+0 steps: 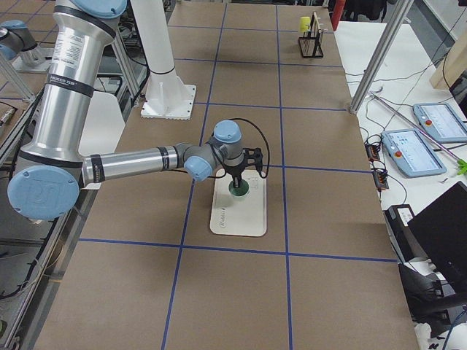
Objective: Left arm grabs green cup and hands to right arm on tray
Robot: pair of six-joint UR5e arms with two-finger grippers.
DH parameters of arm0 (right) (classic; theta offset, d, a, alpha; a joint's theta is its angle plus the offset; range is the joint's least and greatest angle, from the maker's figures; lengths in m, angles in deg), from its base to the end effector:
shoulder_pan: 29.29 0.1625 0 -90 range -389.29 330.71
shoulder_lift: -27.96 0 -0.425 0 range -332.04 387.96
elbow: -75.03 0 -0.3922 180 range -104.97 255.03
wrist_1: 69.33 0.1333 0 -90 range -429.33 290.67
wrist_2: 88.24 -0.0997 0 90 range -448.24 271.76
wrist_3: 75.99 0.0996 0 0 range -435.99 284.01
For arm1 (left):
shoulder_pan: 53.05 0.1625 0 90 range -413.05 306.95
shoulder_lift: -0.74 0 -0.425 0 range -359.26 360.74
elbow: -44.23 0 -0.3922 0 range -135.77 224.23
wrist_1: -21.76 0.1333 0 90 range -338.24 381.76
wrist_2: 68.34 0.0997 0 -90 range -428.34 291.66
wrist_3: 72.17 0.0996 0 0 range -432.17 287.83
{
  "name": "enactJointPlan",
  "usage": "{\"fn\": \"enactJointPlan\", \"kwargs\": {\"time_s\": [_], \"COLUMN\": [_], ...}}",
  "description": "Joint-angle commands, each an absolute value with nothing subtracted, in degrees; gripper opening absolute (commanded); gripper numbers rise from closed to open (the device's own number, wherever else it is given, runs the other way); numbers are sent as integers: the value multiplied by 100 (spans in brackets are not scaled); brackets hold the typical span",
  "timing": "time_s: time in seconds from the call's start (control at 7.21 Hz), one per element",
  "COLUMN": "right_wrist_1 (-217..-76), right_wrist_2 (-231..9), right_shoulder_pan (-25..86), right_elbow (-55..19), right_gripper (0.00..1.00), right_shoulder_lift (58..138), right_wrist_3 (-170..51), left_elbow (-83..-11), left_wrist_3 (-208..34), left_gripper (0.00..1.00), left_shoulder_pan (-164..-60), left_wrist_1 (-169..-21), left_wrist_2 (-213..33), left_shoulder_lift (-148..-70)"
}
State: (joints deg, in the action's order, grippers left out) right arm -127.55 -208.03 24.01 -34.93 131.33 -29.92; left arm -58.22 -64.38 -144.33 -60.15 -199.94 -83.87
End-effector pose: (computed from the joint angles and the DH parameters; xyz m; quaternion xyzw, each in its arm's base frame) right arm -0.1857 -0.3894 0.5369 0.0778 -0.3921 -0.0096 0.9166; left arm -0.0772 -0.4460 0.6137 0.0197 0.3546 0.0499 0.9335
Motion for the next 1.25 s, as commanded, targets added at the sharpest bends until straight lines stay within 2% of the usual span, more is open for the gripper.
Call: {"fn": "enactJointPlan", "kwargs": {"time_s": [0.0,0.14,0.28,0.55,0.83,0.97,1.11], "right_wrist_1": [-12927,-12909,-12883,-12926,-13957,-14329,-14603], "right_wrist_2": [-20610,-20602,-20575,-20592,-20890,-21005,-21093], "right_shoulder_pan": [2161,2160,2160,2221,2765,3089,3457], "right_elbow": [-3133,-3105,-3114,-3384,-3902,-3922,-3888], "right_gripper": [4,37,99,100,100,100,100], "right_shoulder_lift": [12677,12675,12675,12675,12623,12431,12568], "right_wrist_3": [-2915,-2932,-2932,-2950,-3159,-3996,-4761], "left_elbow": [-5808,-5808,-5790,-5781,-5773,-5773,-5773], "left_wrist_3": [-6444,-6444,-6452,-6452,-6452,-6452,-6452], "left_gripper": [100,100,100,100,100,100,100], "left_shoulder_pan": [-14429,-14429,-14429,-14429,-14420,-14420,-14420], "left_wrist_1": [-6033,-6042,-6068,-6059,-6059,-6068,-6068], "left_wrist_2": [-20000,-20000,-20000,-20009,-20000,-20000,-20000], "left_shoulder_lift": [-8416,-8416,-8416,-8407,-8407,-8407,-8407]}}
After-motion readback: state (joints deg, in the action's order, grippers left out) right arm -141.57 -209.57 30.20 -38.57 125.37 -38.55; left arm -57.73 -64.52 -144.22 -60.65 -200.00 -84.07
